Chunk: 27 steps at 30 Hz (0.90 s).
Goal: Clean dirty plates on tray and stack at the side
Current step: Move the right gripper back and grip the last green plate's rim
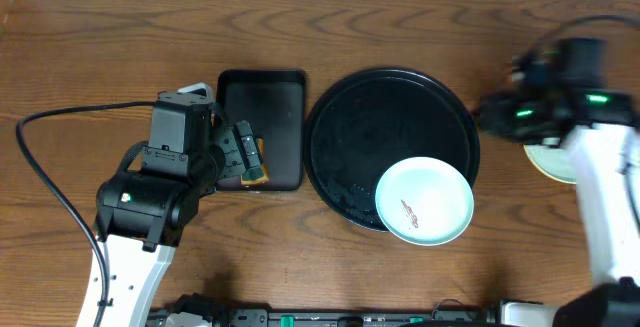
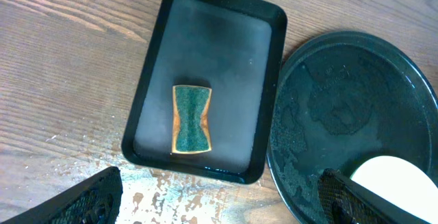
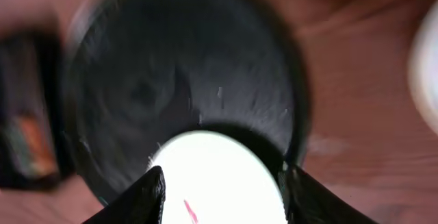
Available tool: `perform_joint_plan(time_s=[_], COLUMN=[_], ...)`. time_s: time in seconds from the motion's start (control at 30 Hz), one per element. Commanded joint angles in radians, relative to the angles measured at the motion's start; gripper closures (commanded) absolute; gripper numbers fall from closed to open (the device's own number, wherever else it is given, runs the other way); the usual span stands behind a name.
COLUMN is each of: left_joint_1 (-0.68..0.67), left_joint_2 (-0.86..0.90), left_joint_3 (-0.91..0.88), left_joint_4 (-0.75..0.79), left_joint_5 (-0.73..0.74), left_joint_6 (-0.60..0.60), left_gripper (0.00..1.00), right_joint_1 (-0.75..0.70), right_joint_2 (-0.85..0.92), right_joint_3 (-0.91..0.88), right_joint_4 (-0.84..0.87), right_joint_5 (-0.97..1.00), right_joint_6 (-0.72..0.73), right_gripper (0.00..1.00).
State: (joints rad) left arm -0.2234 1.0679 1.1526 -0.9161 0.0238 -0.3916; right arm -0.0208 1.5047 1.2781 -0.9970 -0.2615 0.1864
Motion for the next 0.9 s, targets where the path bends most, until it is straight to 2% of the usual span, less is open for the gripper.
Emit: perform_joint_plan(time_s=[0.0,0.07,0.3,0.33,0.4,0.43,0.53,0.73,0.87], left_joint_1=[0.004,0.004,0.004,0.004,0.004,0.004,0.004,0.004,0.004], left_joint_2=[0.003,0.003,0.003,0.003,0.003,0.003,0.003,0.003,0.003], left_joint_3=[0.016,0.016,0.016,0.016,0.016,0.016,0.016,0.016,0.016], left_joint_4=[0.000,0.000,0.000,0.000,0.000,0.000,0.000,0.000,0.000], left_joint_5=[-0.002,-0.002,-0.002,-0.002,-0.002,-0.002,-0.002,-0.002,-0.002], left_joint_6=[0.006,0.006,0.006,0.006,0.006,0.006,0.006,0.006,0.006], left_gripper=[0.08,0.08,0.08,0.08,0.08,0.08,0.08,0.08,0.08], right_joint_1=[0.113,0.146,0.169,0.167,0.166,0.167,0.167,0.166,0.166], right_joint_2=[0.051,0.075,0.172,0.186,0.201,0.205,0.204,0.190,0.190], right_joint_3=[-0.070,-0.106,-0.236,-0.253,-0.271,-0.277,-0.278,-0.231,-0.216], right_joint_4=[-0.021,-0.017,0.099,0.124,0.159,0.179,0.216,0.287,0.411], right_joint_5=[0.296,0.364,0.416,0.414,0.376,0.329,0.215,0.200,0.197], right_joint_6=[0.048,0.078,0.105,0.105,0.088,0.057,-0.012,0.019,-0.037], right_gripper=[0.47,0.47,0.47,0.51,0.78,0.87,0.99,0.99,0.99])
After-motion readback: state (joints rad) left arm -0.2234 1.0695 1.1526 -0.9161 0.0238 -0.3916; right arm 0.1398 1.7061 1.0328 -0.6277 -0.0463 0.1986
